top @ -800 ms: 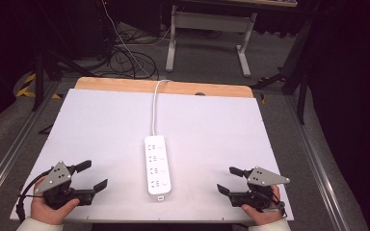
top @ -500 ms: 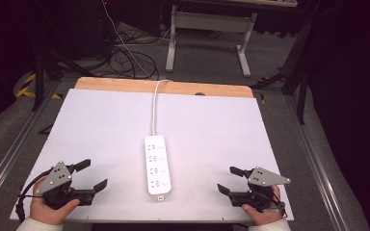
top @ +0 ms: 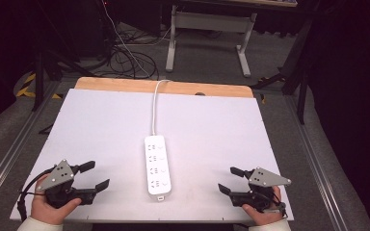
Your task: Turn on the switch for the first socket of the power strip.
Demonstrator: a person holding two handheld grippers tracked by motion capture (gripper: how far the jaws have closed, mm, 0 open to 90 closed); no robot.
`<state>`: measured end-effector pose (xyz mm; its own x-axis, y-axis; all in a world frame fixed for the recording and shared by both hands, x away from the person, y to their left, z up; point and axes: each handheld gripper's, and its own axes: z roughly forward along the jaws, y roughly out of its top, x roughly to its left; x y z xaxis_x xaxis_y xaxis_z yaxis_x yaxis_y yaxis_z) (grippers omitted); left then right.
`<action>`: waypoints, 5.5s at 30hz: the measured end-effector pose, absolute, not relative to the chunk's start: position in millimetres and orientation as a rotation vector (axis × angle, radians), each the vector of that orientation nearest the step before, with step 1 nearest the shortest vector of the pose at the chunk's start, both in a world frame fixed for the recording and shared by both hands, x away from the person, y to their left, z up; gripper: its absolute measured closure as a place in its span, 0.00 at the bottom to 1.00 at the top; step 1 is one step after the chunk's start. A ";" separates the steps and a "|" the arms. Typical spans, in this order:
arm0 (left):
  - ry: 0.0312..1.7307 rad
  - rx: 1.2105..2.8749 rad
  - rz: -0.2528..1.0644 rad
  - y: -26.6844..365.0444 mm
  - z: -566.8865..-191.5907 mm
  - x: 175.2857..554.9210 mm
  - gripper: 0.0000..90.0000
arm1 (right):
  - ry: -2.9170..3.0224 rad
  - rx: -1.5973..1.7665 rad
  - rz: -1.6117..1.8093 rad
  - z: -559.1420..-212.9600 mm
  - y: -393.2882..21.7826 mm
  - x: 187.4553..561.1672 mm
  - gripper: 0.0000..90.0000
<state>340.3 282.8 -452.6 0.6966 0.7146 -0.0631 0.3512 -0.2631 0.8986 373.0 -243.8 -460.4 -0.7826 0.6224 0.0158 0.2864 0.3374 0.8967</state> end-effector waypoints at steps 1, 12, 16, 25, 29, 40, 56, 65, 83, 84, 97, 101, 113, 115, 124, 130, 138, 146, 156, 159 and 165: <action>0.831 1.872 0.439 282.2 -451.3 341.1 0.23 | 2.277 0.808 1.425 -460.4 -243.8 373.0 0.31; 0.824 1.941 0.359 277.2 -436.9 354.3 0.36 | 2.288 0.804 1.416 -462.6 -242.2 372.5 0.32; 0.809 1.952 0.356 271.3 -430.0 359.9 0.38 | 2.293 0.801 1.418 -462.6 -241.6 372.0 0.33; 0.792 1.962 0.337 256.6 -416.6 375.9 0.38 | 2.295 0.797 1.416 -462.7 -241.5 371.2 0.33; 0.796 1.965 0.338 252.1 -412.1 382.0 0.38 | 2.297 0.794 1.414 -462.9 -241.6 371.2 0.33; 0.778 1.983 0.342 238.9 -400.0 395.0 0.38 | 2.299 0.790 1.414 -463.3 -240.7 371.3 0.33; 0.739 2.011 0.345 211.8 -386.7 413.9 0.39 | 2.301 0.788 1.416 -463.2 -240.7 371.1 0.33; 0.711 2.032 0.342 197.5 -385.3 422.8 0.41 | 2.303 0.782 1.416 -462.9 -240.3 370.7 0.33; 0.682 2.053 0.285 163.5 -395.0 442.2 0.44 | 2.300 0.778 1.427 -462.7 -241.2 370.5 0.33; 0.682 2.060 0.284 162.6 -396.1 443.2 0.43 | 2.301 0.777 1.427 -462.8 -241.2 370.6 0.33; 0.680 2.069 0.288 152.6 -410.7 455.2 0.50 | 2.301 0.776 1.429 -462.7 -241.0 370.3 0.33; 0.684 2.082 0.274 152.6 -415.1 461.1 0.63 | 2.302 0.773 1.428 -462.7 -240.8 370.3 0.33; 0.716 2.093 0.261 151.1 -427.3 476.0 1.00 | 2.305 0.771 1.434 -462.7 -241.4 370.5 0.33; 0.727 2.098 0.265 149.8 -429.6 478.0 1.00 | 2.306 0.771 1.432 -462.9 -241.1 370.5 0.33; 0.792 2.106 0.210 143.2 -442.3 489.0 1.00 | 2.308 0.769 1.432 -463.0 -241.0 370.5 0.33; 0.814 2.141 0.219 138.3 -449.3 494.3 1.00 | 2.307 0.769 1.432 -463.1 -241.3 370.6 0.33; 0.811 2.192 0.258 134.1 -453.7 498.3 1.00 | 2.312 0.767 1.431 -463.5 -241.3 370.8 0.33; 0.807 2.242 0.278 130.3 -453.2 502.5 1.00 | 2.312 0.768 1.431 -463.4 -240.4 370.2 0.33; 0.789 2.246 0.279 128.7 -456.3 502.8 1.00 | 2.316 0.766 1.427 -464.3 -240.9 371.0 0.33; 0.804 2.242 0.273 128.3 -456.4 503.3 1.00 | 2.315 0.764 1.425 -464.0 -240.3 370.6 0.33; 0.849 2.226 0.238 128.9 -456.9 504.8 1.00 | 2.316 0.764 1.430 -463.8 -240.6 370.0 0.33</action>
<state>504.8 128.9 -456.9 0.7648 0.6392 -0.0807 0.5040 -0.5155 0.6930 370.0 -240.6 -463.8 -0.8085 0.5884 0.0127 0.2750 0.3586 0.8921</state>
